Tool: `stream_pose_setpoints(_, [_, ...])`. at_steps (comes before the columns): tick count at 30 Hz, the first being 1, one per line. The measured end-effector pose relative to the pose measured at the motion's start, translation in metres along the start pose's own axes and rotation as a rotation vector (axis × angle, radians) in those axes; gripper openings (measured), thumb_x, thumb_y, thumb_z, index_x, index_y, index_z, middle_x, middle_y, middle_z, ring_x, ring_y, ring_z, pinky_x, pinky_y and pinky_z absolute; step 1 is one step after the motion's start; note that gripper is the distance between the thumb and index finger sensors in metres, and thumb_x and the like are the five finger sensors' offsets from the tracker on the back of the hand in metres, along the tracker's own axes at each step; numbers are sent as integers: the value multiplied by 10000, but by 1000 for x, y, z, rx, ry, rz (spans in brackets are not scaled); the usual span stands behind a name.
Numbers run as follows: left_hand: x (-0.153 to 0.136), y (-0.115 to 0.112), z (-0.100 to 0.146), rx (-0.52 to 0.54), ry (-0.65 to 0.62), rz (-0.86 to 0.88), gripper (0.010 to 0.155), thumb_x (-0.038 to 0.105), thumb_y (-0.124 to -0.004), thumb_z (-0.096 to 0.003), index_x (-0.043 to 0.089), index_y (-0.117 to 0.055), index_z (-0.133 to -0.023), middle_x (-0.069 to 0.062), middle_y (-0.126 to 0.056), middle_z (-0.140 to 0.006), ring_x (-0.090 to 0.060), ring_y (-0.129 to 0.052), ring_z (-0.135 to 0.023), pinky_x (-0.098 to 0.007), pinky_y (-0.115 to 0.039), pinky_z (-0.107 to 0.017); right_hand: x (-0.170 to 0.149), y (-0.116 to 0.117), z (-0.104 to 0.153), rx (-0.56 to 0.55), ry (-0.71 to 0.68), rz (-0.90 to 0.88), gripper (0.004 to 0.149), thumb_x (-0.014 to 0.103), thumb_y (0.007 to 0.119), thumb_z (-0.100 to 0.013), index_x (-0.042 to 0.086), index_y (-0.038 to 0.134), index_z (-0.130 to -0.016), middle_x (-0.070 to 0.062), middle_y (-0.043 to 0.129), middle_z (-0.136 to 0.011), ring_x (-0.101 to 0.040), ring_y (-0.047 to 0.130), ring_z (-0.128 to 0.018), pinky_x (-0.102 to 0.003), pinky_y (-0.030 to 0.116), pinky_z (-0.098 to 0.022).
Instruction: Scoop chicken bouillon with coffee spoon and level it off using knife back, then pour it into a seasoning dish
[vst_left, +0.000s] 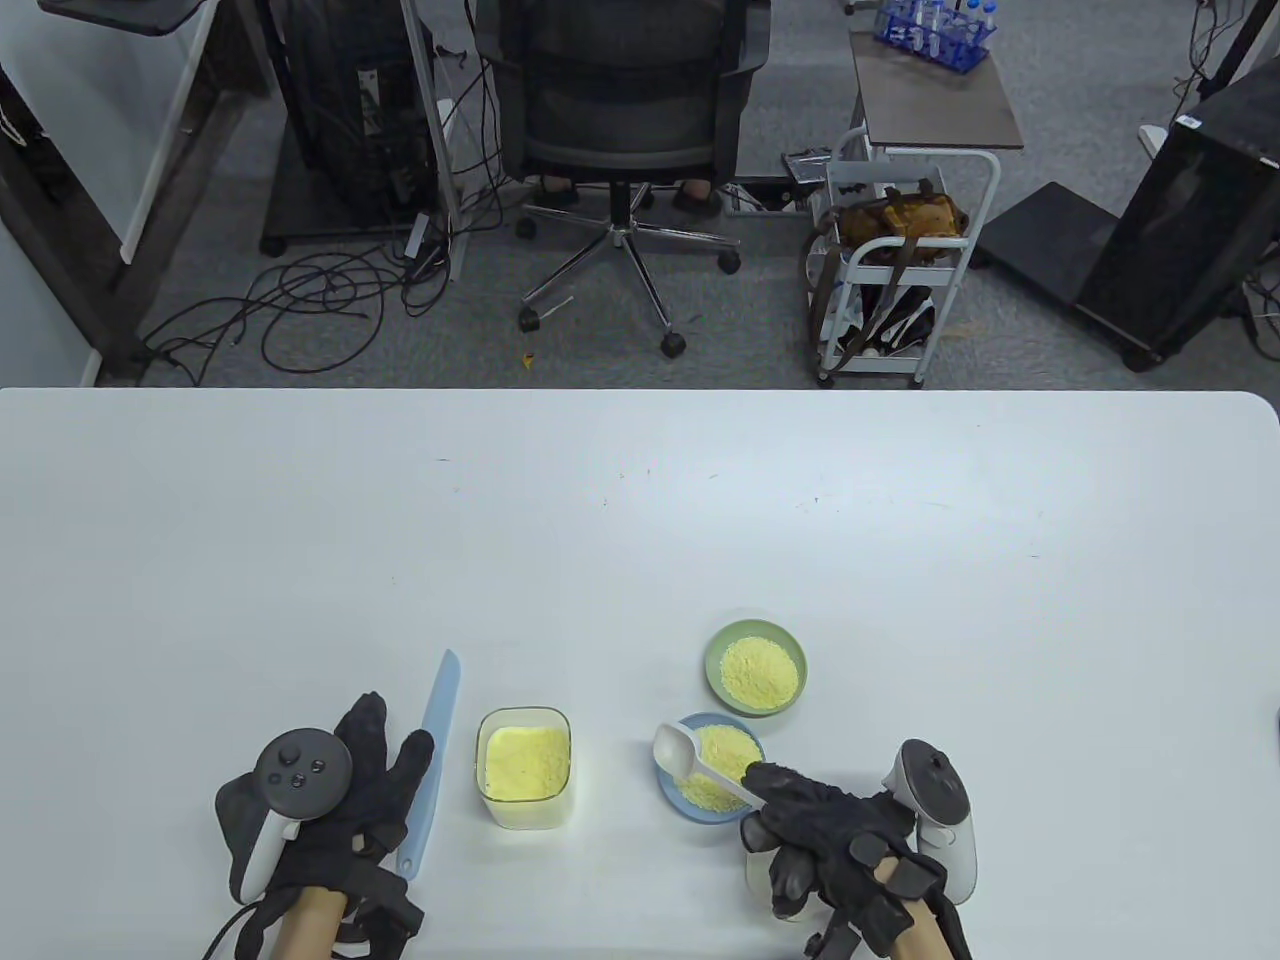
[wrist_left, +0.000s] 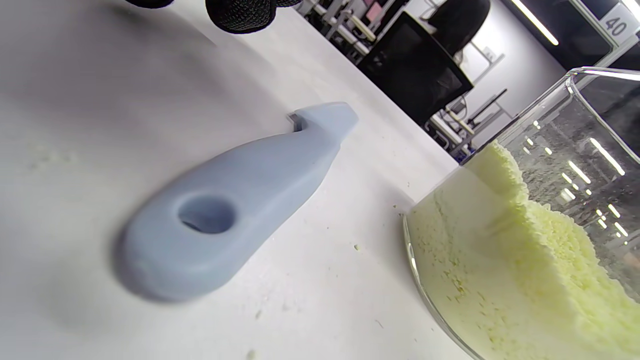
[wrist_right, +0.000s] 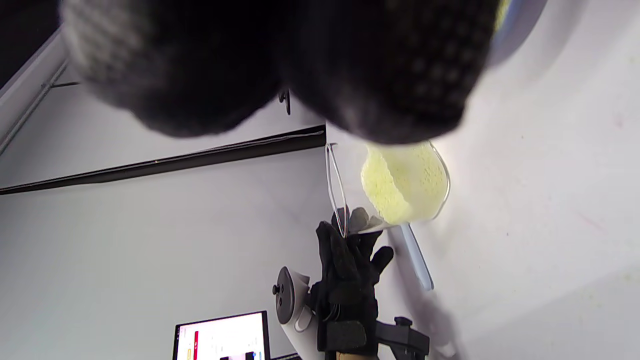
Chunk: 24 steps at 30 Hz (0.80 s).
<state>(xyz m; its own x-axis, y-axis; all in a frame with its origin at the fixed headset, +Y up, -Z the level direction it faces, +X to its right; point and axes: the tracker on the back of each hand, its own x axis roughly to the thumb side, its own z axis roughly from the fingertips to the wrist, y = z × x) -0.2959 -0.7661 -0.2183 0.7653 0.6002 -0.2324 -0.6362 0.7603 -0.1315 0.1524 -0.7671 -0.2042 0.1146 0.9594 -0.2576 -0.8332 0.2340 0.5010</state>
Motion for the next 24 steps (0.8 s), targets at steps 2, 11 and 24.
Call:
stream_pose_setpoints(2, [2,0,1,8,-22,19,917,720,-513,-449,144,-238,-1109,-241,-360,-1165,-421,-519,-1092,-664,-462,-714,-5,3,-3,20,13,-12,467,153,629,-493,-80,415,-836,-321,713,-563,7,938,-200,-240,896,-116])
stream_pose_setpoints(11, [39,-20,13,-23,-363,33,958,768,-604,-390,298,-183,-1112,-161,-242,-1205,-380,-390,-1154,-645,-416,-757,-5,12,-13,57,11,-37,467,153,627,-493,-84,412,-834,-320,718,-560,5,939,-199,-242,895,-114])
stream_pose_setpoints(24, [39,-38,6,-111,-348,-52,907,758,-606,-406,352,-206,-1111,-151,-290,-1210,-391,-405,-1147,-655,-404,-752,48,78,-70,140,33,258,479,153,642,-477,-61,422,-845,-314,689,-580,-11,910,-202,-249,861,-105])
